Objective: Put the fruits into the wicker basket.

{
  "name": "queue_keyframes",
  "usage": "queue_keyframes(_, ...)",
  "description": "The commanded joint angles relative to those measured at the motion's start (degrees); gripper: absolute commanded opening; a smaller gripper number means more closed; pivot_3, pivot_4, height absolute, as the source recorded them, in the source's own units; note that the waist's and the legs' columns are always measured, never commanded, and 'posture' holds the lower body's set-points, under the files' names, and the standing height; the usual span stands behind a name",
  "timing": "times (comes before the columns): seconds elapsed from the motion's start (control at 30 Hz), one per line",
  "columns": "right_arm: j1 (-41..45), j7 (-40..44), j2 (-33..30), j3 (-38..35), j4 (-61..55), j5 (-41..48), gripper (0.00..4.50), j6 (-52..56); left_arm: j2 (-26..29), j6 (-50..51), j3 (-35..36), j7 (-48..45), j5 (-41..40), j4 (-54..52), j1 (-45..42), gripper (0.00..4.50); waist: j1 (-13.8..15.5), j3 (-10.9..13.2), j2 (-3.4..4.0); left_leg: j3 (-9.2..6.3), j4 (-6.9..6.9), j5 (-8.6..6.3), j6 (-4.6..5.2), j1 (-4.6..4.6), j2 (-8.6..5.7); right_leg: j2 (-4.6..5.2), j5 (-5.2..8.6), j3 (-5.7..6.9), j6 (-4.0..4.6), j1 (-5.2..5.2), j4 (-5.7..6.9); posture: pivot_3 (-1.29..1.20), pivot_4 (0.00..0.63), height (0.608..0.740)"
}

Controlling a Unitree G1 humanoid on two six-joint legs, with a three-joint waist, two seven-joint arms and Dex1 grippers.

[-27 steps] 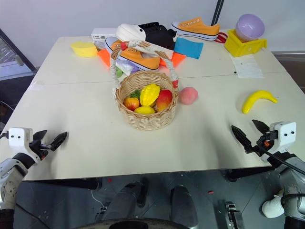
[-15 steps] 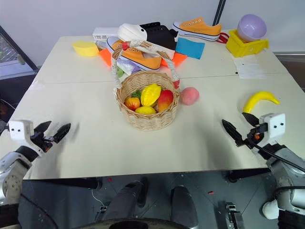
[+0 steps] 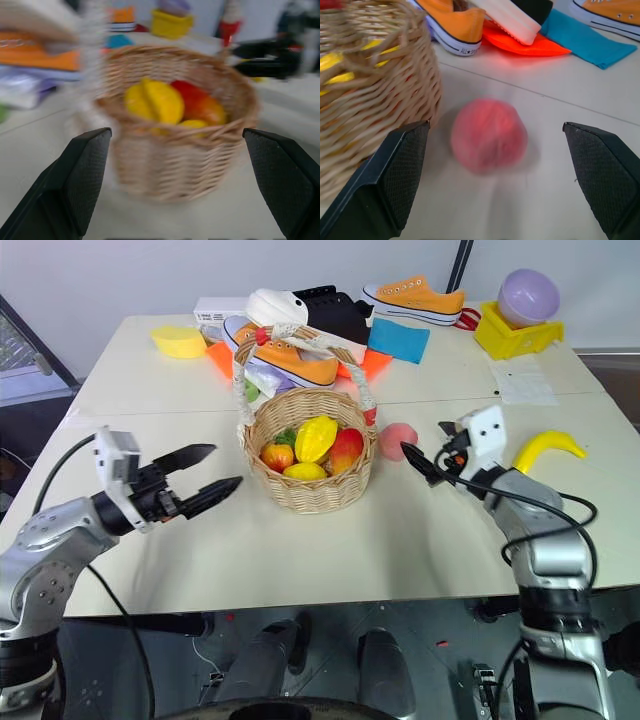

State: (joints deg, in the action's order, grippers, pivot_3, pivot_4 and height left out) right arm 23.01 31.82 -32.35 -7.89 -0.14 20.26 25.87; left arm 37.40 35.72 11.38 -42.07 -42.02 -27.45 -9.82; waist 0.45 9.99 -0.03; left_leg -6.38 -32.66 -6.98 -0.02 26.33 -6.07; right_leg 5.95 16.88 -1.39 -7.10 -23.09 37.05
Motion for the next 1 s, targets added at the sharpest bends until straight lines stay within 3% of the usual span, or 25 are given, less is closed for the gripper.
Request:
queue_keyframes(0.03,5.0,-0.2,1.1,2.2,6.6,-3.1,4.45,-2.0,1.6,1.6,-2.8,-0.6,-0.2,-2.9,-3.0,4.50,-0.1,0.0,0.00,0.01,-0.01,0.01,0.01,0.00,0.00,-0.04,0.00,-0.01,0.00,0.00,0.01,0.00,0.150,0.740)
queue_keyframes(0.33,13.4,-0.4,5.0,4.3,22.4,-6.8,4.45,-4.8,1.3,2.9,-4.0,0.7,-0.3,-4.4,-4.2,4.50,-1.0,0.0,0.01,-0.03,-0.24,0.03,0.03,-0.04,0.00,-0.13,-0.02,0.00,-0.02,0.12,0.16,0.00,0.150,0.740)
queue_keyframes(0.57,16.2,0.5,7.4,4.3,28.2,-7.3,4.45,-7.3,0.6,2.6,-4.4,1.3,0.0,-5.1,-3.5,4.50,-1.1,0.0,0.00,-0.04,-0.25,-0.07,-0.09,-0.64,-0.01,-0.10,0.00,0.00,0.00,0.72,0.12,0.00,0.150,0.740)
queue_keyframes(0.67,16.4,0.7,7.9,3.8,28.6,-6.8,3.62,-7.3,0.6,2.4,-4.5,1.2,0.1,-5.1,-3.2,4.50,-1.2,0.0,0.00,-0.04,-0.24,-0.07,-0.09,-0.66,-0.01,-0.10,0.00,0.00,0.00,0.70,0.11,0.00,0.150,0.740)
queue_keyframes(0.77,15.8,0.8,8.3,3.2,26.8,-6.1,2.21,-6.2,0.7,2.1,-4.5,0.9,0.2,-4.9,-3.0,4.50,-1.2,0.0,0.00,-0.04,-0.24,-0.07,-0.09,-0.69,-0.01,-0.09,0.00,0.00,0.00,0.67,0.11,0.00,0.150,0.740)
queue_keyframes(0.8,15.6,0.8,8.3,3.2,26.4,-6.1,2.01,-6.1,0.7,2.0,-4.6,0.9,0.4,-4.7,-3.1,4.50,-1.2,0.0,0.00,-0.05,-0.24,-0.07,-0.09,-0.69,-0.01,-0.09,0.00,-0.01,0.00,0.66,0.11,0.00,0.150,0.740)
queue_keyframes(1.0,11.5,-0.7,4.4,-1.1,17.5,-5.2,1.99,-3.6,1.3,0.9,-4.3,0.6,1.7,-4.0,-2.4,4.50,-1.0,0.0,0.02,-0.06,-0.18,-0.08,-0.10,-0.66,-0.02,-0.07,0.00,0.00,0.00,0.63,0.09,0.00,0.150,0.740)
